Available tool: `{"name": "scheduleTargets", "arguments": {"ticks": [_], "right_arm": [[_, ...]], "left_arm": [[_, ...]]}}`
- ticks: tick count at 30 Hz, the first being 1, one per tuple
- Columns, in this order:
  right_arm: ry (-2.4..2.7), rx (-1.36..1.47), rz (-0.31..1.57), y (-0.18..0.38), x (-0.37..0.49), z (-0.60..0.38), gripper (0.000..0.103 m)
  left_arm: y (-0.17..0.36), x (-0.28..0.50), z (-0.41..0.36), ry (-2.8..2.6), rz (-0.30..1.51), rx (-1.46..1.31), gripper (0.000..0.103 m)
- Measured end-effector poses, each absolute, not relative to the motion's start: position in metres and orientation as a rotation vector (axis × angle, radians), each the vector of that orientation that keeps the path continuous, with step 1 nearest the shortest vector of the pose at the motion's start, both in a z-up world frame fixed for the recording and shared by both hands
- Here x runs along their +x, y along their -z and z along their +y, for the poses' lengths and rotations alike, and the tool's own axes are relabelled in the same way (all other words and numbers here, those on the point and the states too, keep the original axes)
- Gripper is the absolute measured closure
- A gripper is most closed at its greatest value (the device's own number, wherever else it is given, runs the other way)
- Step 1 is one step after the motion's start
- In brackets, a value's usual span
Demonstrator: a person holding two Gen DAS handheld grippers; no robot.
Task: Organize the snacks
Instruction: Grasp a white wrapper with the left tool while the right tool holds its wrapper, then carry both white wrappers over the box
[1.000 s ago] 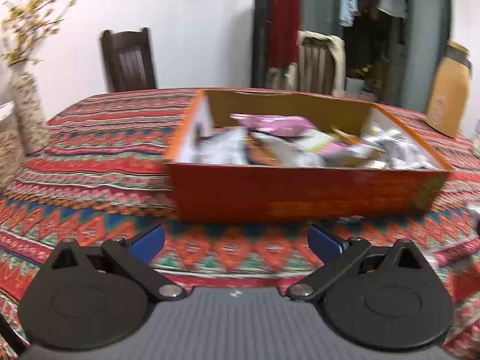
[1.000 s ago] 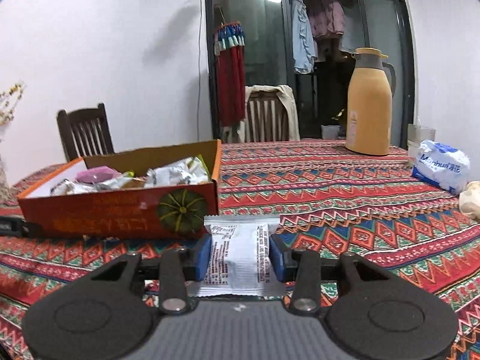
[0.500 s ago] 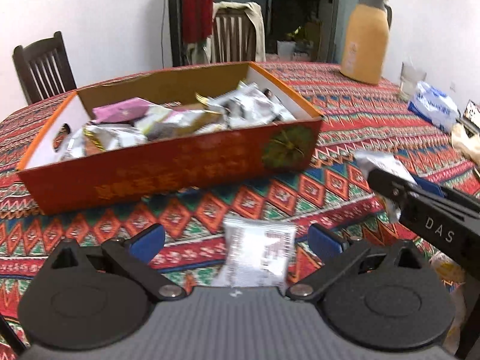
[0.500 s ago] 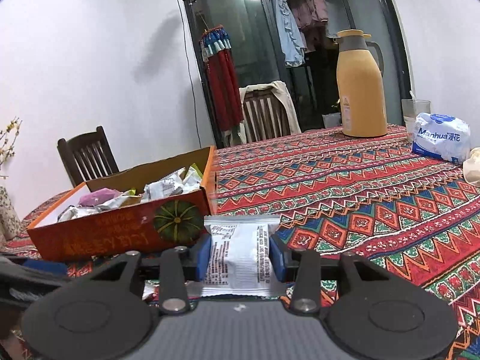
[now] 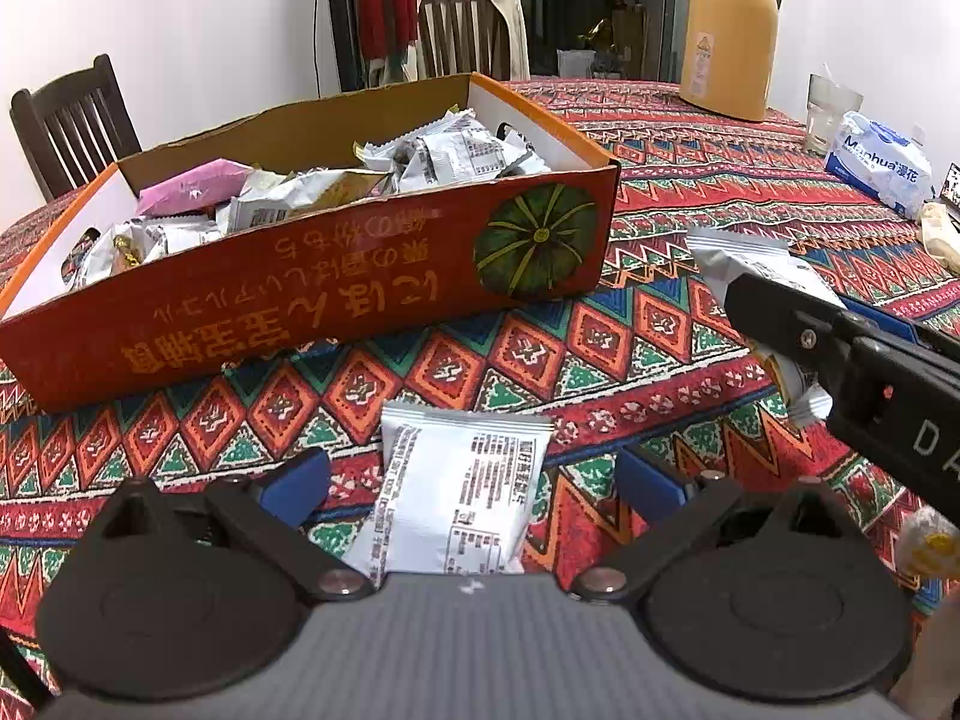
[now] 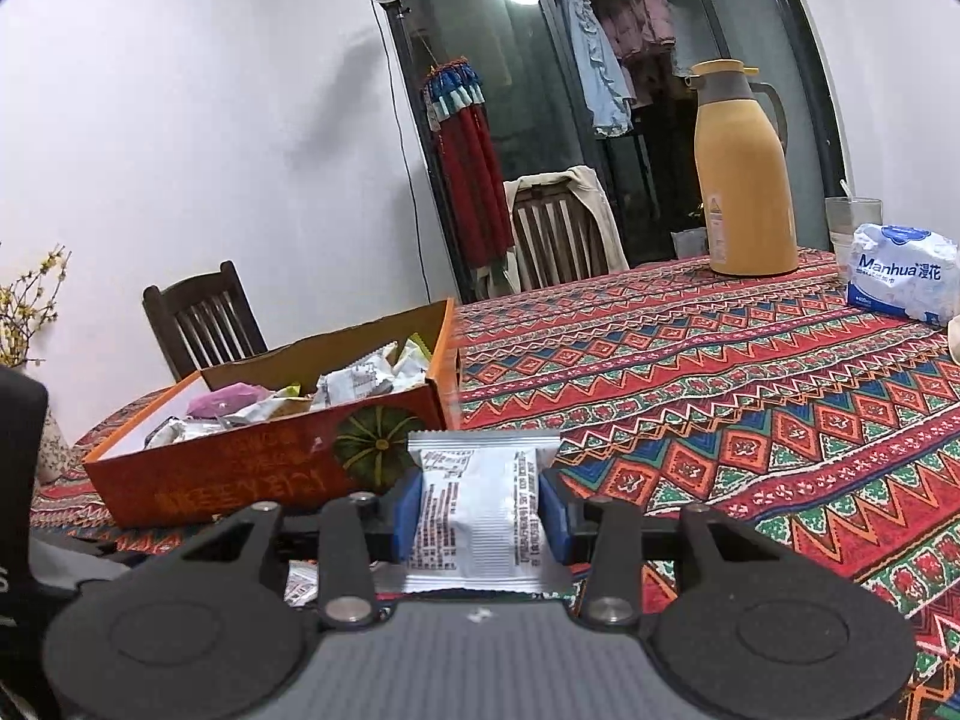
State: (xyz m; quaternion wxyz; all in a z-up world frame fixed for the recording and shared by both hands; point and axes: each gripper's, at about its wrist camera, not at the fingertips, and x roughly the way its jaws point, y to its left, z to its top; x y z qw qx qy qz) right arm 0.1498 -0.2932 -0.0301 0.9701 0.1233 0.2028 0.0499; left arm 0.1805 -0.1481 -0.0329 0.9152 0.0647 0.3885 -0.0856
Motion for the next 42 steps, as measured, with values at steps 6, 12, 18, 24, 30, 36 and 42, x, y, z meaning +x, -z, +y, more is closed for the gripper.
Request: {"name": "scheduleTargets", "arguments": {"ticks": [6,12,18,24,30,36,42], "right_arm": [[-0.109,0.247,0.403,0.03,0.149,-0.293,0.062],[-0.117,0.245,0.401,0.03,0.149,-0.292,0.061],[-0.133,0.233,0.406,0.03,0.15,-0.29,0.061],[-0.126,0.226,0.434,0.031,0.154,-0.288,0.062],[-0.154,0.177,0.508,0.034,0.163,-0.279,0.046],[-0.151,0.063,0.659,0.043,0.181,-0.259,0.061],[-0.106,0.025,0.624,0.039,0.175,-0.252,0.064]], "left_arm": [[0.033,0.181,-0.144,0.179,0.806,0.105,0.001],[0.028,0.171,-0.141,0.176,0.787,0.085,0.031],[0.023,0.168,-0.131,0.185,0.775,0.057,0.058],[0.019,0.165,-0.123,0.196,0.762,0.031,0.06],[0.006,0.16,-0.103,0.188,0.716,-0.005,0.06],[-0.01,0.155,-0.081,0.191,0.664,-0.044,0.06],[-0.033,0.154,-0.061,0.199,0.588,-0.064,0.06]]}}
